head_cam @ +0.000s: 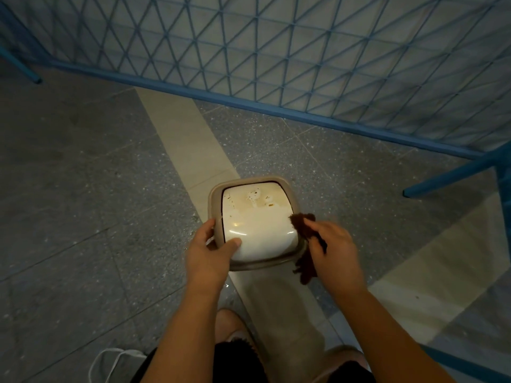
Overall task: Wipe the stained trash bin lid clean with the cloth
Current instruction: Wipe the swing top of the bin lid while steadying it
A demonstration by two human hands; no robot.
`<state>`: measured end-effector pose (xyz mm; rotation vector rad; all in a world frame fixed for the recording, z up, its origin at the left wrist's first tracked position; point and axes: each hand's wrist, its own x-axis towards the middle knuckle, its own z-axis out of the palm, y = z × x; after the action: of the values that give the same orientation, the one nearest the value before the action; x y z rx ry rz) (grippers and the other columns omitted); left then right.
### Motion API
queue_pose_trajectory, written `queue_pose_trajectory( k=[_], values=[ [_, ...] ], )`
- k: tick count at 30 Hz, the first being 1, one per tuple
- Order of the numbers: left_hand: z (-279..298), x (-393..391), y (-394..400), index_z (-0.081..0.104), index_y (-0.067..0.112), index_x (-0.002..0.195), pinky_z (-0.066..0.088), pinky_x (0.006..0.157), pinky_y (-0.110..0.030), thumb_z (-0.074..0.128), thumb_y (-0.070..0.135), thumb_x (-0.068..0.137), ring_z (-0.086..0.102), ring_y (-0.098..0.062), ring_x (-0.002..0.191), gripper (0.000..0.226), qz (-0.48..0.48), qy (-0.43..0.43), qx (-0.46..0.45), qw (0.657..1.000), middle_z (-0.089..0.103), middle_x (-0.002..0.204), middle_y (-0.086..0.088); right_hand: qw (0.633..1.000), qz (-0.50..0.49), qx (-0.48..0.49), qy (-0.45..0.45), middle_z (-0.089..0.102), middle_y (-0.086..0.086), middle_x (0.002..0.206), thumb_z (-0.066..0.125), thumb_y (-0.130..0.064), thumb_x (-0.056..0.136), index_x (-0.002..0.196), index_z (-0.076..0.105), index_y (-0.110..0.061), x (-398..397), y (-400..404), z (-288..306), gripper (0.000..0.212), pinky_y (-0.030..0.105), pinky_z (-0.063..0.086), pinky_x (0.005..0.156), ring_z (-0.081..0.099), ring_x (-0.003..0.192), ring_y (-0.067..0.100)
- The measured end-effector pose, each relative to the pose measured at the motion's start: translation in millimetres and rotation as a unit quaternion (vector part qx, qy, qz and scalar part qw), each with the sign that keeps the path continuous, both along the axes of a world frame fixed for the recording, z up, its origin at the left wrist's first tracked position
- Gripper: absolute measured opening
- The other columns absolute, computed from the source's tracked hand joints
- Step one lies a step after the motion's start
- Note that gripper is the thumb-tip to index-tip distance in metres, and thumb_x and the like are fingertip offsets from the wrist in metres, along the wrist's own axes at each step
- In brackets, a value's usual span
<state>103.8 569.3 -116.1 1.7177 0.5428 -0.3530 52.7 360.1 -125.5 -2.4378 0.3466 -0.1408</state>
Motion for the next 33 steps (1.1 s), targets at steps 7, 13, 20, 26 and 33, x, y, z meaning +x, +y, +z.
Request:
queue_pose_trajectory(
  k=[7, 13, 20, 26, 33],
  values=[
    [-9, -6, -8, 0.043, 0.028, 0.137, 0.051, 0.096, -0.046, 0.086, 0.013, 0.063, 0.057, -0.022, 0.116, 0.088, 0.003, -0.012, 0.033, 0.999, 0.054, 0.131, 0.000, 0.991, 0.075, -0.089, -0.064, 0.065, 0.014, 0.111, 0.063, -0.012, 0.080, 0.109, 0.070, -0.008, 23, 52, 14, 0.031, 0.040, 0.055, 0.077, 0.059, 0.097, 0.034],
    [-13, -6, -9, 0.044, 0.029, 0.136, 0.049, 0.099, -0.044, 0.078, 0.006, 0.073, 0.055, -0.019, 0.117, 0.076, -0.020, -0.024, 0.061, 0.998, 0.052, 0.132, 0.002, 0.959, 0.252, -0.118, -0.061, 0.067, 0.008, 0.109, 0.074, -0.005, 0.068, 0.107, 0.071, -0.012, 42, 80, 21, 0.040, 0.038, 0.057, 0.070, 0.061, 0.090, 0.029],
    [-8, -7, -8, 0.045, 0.027, 0.137, 0.051, 0.097, -0.042, 0.084, 0.016, 0.066, 0.055, -0.015, 0.113, 0.081, -0.054, -0.044, 0.087, 0.994, 0.051, 0.129, 0.006, 0.989, 0.083, -0.121, -0.035, 0.066, 0.013, 0.110, 0.067, 0.002, 0.078, 0.109, 0.070, -0.009, 35, 33, 19, 0.033, 0.046, 0.056, 0.079, 0.058, 0.097, 0.033],
    [-10, -4, -6, 0.045, 0.026, 0.139, 0.049, 0.098, -0.042, 0.083, 0.016, 0.068, 0.056, -0.016, 0.115, 0.081, -0.060, -0.051, 0.082, 0.994, 0.054, 0.129, 0.005, 0.956, 0.257, -0.134, -0.044, 0.067, 0.008, 0.109, 0.076, -0.003, 0.067, 0.108, 0.071, -0.013, 42, 64, 24, 0.042, 0.039, 0.057, 0.073, 0.061, 0.093, 0.029],
    [-12, -3, -6, 0.044, 0.025, 0.140, 0.050, 0.098, -0.041, 0.082, 0.017, 0.068, 0.055, -0.015, 0.115, 0.082, -0.065, -0.058, 0.092, 0.992, 0.052, 0.131, 0.005, 0.972, 0.185, -0.139, -0.047, 0.067, 0.008, 0.105, 0.073, -0.001, 0.071, 0.104, 0.072, -0.011, 38, 54, 25, 0.034, 0.042, 0.057, 0.071, 0.061, 0.090, 0.029]
  ],
)
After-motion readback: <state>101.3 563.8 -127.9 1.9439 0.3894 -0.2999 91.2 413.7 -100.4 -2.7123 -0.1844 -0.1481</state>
